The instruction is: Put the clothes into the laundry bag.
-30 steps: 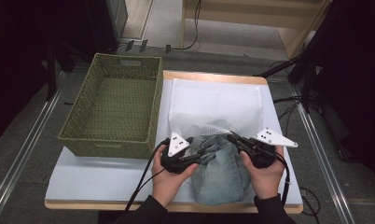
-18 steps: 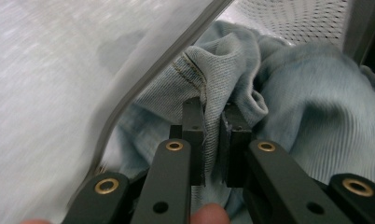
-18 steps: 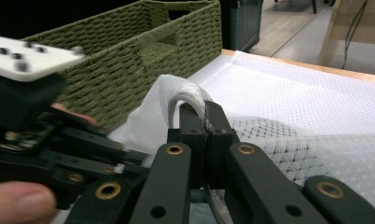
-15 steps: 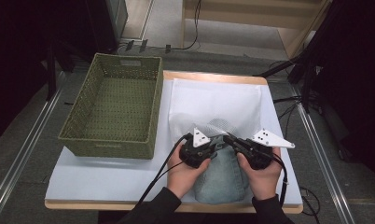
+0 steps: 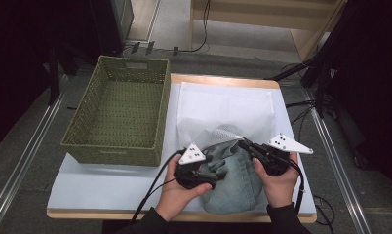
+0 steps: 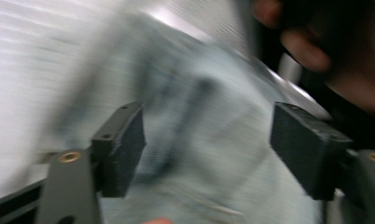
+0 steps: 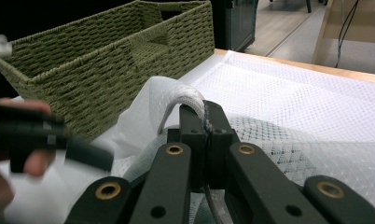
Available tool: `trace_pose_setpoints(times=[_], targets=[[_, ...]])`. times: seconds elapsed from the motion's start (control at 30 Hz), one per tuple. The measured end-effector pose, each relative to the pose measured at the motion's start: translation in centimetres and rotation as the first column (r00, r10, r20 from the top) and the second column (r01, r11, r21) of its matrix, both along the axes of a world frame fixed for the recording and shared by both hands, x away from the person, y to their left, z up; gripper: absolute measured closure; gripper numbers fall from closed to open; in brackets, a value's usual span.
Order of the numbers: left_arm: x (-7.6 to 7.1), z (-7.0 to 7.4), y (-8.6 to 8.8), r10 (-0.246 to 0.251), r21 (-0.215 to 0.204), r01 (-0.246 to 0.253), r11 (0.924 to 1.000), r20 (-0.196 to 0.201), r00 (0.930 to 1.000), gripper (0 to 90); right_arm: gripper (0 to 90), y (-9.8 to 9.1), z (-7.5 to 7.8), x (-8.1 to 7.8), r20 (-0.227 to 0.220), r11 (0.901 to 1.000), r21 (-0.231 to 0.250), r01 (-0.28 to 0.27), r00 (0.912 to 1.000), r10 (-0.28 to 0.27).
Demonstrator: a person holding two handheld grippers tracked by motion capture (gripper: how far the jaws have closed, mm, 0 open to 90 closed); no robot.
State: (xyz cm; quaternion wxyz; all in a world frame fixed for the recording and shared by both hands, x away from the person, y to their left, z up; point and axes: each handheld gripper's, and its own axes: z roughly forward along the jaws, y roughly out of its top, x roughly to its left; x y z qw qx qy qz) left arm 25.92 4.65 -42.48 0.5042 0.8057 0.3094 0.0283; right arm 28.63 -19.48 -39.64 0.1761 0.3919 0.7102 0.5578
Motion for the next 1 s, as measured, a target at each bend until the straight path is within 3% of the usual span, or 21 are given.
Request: trace_pose_setpoints(times=[0.07,0.17,0.23,0.37,0.43,0.53,0.6,0.63,0.7,0.77,0.8,0.83,0.87,0.93,1.0], targets=[[-0.4,-0.7,-1.3,-0.032,0.052,0.032,0.9981,0.014,0.9994,21.5,89.8,0.1,0.0,-0.1,-0.001,1.0000,-0.008,-0.003,1.0000,0.003],[0.0,-2.2,-2.8,-0.001,0.108,0.002,0.9941,-0.005,1.0000,24.4,89.8,0.2,-0.2,-0.2,0.002,0.9999,-0.014,-0.003,1.0000,0.003],[0.4,-2.7,-3.1,0.007,0.136,-0.004,0.9907,-0.024,0.9997,42.3,89.9,0.3,-0.2,-0.3,0.004,0.9999,-0.016,-0.004,1.0000,0.004],[0.9,-2.2,-3.1,-0.010,0.166,0.012,0.9860,-0.011,0.9999,64.0,90.0,0.1,-0.2,-0.2,0.005,0.9999,-0.006,-0.013,0.9999,0.013],[1.2,-1.6,-2.9,-0.010,0.139,0.012,0.9902,-0.012,0.9999,73.4,90.0,0.1,-0.1,-0.2,0.004,0.9999,-0.003,-0.014,0.9999,0.014],[1.5,-0.3,-2.4,0.026,0.068,-0.026,0.9973,0.015,0.9996,75.9,90.0,0.1,0.2,-0.4,0.019,0.9999,0.001,-0.016,0.9997,0.016],[1.8,0.4,-1.9,0.078,0.004,-0.078,0.9970,0.040,0.9962,76.2,90.0,0.0,0.6,-0.6,0.033,0.9999,0.010,-0.013,0.9994,0.013],[1.8,0.7,-1.5,0.120,-0.058,-0.115,0.9916,0.074,0.9900,76.1,90.0,-0.1,0.8,-0.7,0.045,0.9998,0.011,-0.015,0.9989,0.014],[1.8,1.0,-1.4,0.178,-0.105,-0.166,0.9805,0.116,0.9771,75.8,90.0,-0.3,1.2,-0.9,0.061,0.9996,0.025,-0.014,0.9980,0.012],[1.9,0.8,-1.9,0.220,-0.104,-0.207,0.9729,0.142,0.9650,75.1,90.0,-0.4,1.3,-0.9,0.069,0.9993,0.034,-0.015,0.9975,0.013],[2.2,0.2,-2.4,0.243,-0.062,-0.236,0.9699,0.157,0.9574,74.9,90.0,-0.3,1.3,-0.9,0.069,0.9994,0.030,-0.015,0.9975,0.013],[2.8,-0.5,-2.9,0.252,-0.027,-0.251,0.9676,0.139,0.9576,74.0,90.0,-0.3,1.2,-0.9,0.063,0.9996,0.024,-0.014,0.9979,0.012],[3.4,-1.3,-3.2,0.249,0.016,-0.252,0.9675,0.104,0.9628,72.7,90.0,-0.3,1.1,-0.8,0.059,0.9997,0.019,-0.015,0.9982,0.014],[4.4,-2.7,-3.6,0.210,0.065,-0.212,0.9752,0.030,0.9773,67.7,90.0,-0.6,0.9,-0.6,0.055,0.9997,0.020,-0.014,0.9984,0.013],[4.0,-2.6,-3.5,0.175,0.069,-0.178,0.9815,0.052,0.9832,59.8,90.0,-1.2,0.8,-0.5,0.047,0.9998,0.021,0.001,0.9989,-0.002]])
